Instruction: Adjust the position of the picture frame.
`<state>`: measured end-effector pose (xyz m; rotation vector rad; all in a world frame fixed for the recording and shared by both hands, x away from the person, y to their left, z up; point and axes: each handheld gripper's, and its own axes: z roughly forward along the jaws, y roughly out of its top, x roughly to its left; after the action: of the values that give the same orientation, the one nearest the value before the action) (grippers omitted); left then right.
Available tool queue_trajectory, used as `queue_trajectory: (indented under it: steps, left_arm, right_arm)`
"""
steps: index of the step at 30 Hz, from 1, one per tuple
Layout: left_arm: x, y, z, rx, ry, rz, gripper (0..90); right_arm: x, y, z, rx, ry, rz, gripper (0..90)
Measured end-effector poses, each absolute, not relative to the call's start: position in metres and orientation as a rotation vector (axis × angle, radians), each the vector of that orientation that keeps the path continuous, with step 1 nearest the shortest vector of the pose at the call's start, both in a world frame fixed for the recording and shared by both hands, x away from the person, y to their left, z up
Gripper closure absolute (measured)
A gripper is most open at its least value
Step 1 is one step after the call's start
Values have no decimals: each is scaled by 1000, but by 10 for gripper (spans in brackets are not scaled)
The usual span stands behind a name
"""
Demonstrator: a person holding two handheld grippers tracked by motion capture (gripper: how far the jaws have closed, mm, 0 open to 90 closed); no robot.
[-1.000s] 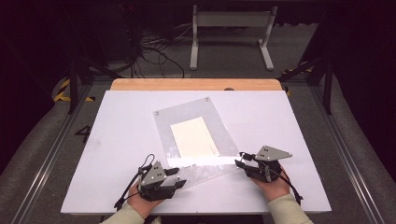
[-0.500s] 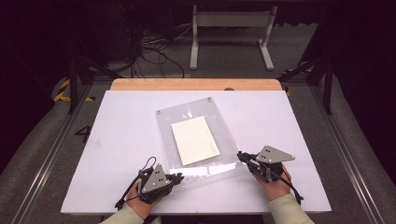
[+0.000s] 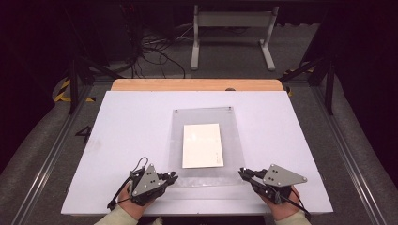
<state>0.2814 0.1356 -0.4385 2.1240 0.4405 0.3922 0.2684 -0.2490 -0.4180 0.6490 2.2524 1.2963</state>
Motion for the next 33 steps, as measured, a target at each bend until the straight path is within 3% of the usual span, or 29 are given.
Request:
queue_trajectory:
  steps: [9,19,26,33]
  left_arm:
    - [280,129,-452,2214,423,293,842]
    - [309,119,-456,2215,460,401,836]
    - [329,118,-458,2188,508,405,839]
    - [330,120,-458,2177,517,379,842]
  right_arm:
    - [263,-254,-438,664,2400,1215,839]
    - [290,-252,-443,729,2357,1133,838]
    - [315,-253,-447,757,2334,1150,840]
    - [316,-253,-447,765,2334,1158,832]
